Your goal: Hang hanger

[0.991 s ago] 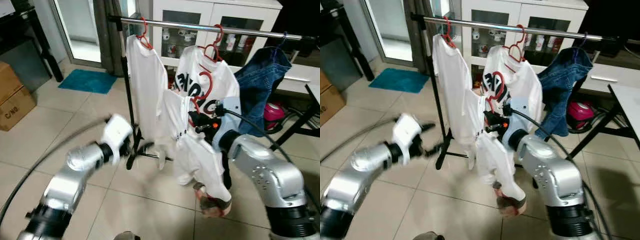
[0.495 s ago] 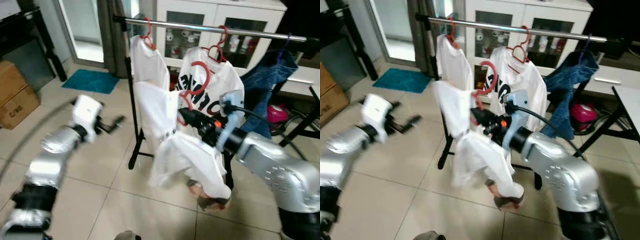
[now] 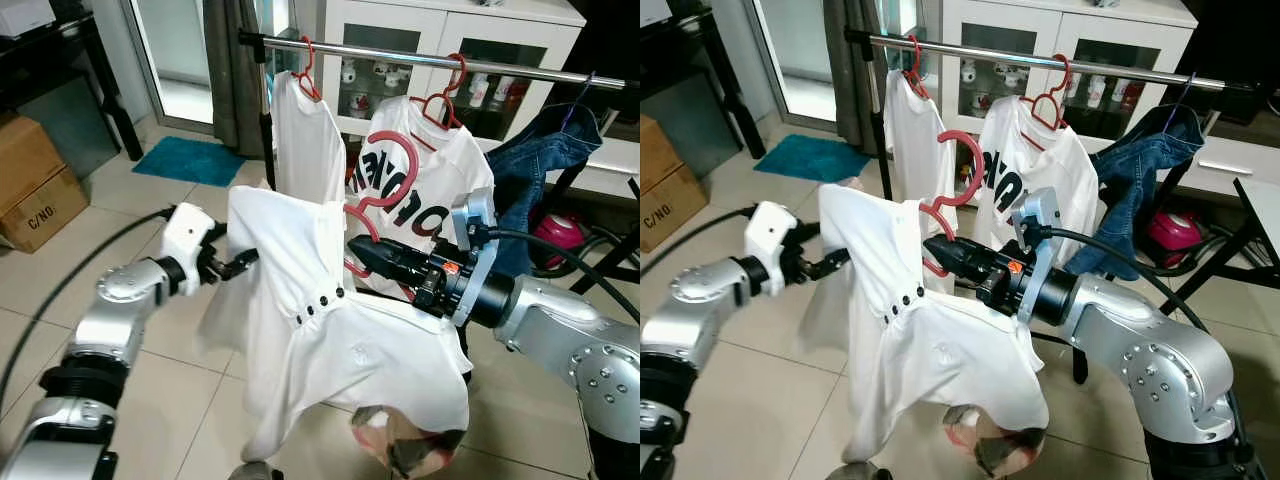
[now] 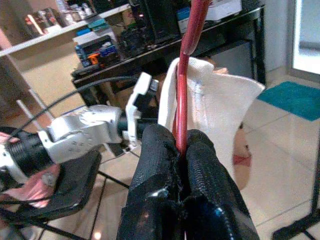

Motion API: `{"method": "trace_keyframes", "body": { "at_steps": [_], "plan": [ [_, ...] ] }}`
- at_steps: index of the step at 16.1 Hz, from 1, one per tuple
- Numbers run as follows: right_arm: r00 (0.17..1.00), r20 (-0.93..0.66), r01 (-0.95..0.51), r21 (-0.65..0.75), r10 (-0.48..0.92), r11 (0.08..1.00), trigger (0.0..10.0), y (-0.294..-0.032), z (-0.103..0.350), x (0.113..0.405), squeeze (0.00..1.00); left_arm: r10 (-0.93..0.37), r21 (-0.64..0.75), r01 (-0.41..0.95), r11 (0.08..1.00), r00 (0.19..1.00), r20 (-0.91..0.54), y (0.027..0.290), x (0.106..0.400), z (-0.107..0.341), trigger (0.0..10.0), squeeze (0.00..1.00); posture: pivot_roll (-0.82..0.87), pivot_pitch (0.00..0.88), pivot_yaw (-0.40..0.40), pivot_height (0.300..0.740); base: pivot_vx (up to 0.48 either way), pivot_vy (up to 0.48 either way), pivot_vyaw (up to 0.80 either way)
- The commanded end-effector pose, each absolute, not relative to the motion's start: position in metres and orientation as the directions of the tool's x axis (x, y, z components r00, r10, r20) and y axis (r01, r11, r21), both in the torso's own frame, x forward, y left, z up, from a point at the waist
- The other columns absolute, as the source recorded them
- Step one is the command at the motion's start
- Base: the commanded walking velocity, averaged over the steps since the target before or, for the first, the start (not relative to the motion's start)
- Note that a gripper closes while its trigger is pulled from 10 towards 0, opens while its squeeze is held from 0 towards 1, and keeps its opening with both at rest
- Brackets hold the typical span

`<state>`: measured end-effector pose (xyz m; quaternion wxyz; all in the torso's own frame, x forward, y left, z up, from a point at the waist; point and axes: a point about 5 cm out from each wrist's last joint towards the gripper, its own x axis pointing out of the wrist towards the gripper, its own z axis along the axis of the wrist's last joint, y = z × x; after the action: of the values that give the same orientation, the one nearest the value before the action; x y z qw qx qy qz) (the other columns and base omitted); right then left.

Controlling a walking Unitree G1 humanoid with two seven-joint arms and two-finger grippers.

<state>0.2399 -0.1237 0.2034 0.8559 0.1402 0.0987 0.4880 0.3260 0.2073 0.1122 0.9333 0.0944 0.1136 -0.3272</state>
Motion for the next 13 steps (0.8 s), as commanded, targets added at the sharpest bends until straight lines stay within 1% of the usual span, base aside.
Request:
{"method": "trace_keyframes", "body": {
  "at_steps": [1,6,8,13],
  "plan": [
    [0.493,-0.002,-0.826,0.313,0.87,0.469,10.0,-0.126,0.213,0.237,0.0,-0.619,0.083,0.657,0.749,0.739,-0.264,0.204,0.327,0.113,0.0,0.0,-0.04,0.0,-0.005,0.74,0.0,0.0,0.0],
    [0.485,0.002,-0.83,0.318,0.875,0.459,10.0,-0.127,0.214,0.234,0.0,-0.599,0.101,0.637,0.764,0.758,-0.258,0.205,0.331,0.11,0.0,0.0,-0.05,0.0,-0.002,0.74,0.0,0.0,0.0],
    [0.489,0.001,-0.826,0.322,0.872,0.463,10.0,-0.128,0.214,0.234,0.0,-0.574,0.098,0.61,0.786,0.78,-0.25,0.209,0.332,0.11,0.0,0.0,-0.05,0.0,-0.003,0.74,0.0,0.0,0.0],
    [0.494,-0.002,-0.823,0.321,0.87,0.468,10.0,-0.128,0.214,0.238,0.0,-0.572,0.095,0.604,0.791,0.786,-0.234,0.212,0.331,0.109,0.0,0.0,-0.04,0.0,-0.003,0.74,0.0,0.0,0.0]
  ]
}}
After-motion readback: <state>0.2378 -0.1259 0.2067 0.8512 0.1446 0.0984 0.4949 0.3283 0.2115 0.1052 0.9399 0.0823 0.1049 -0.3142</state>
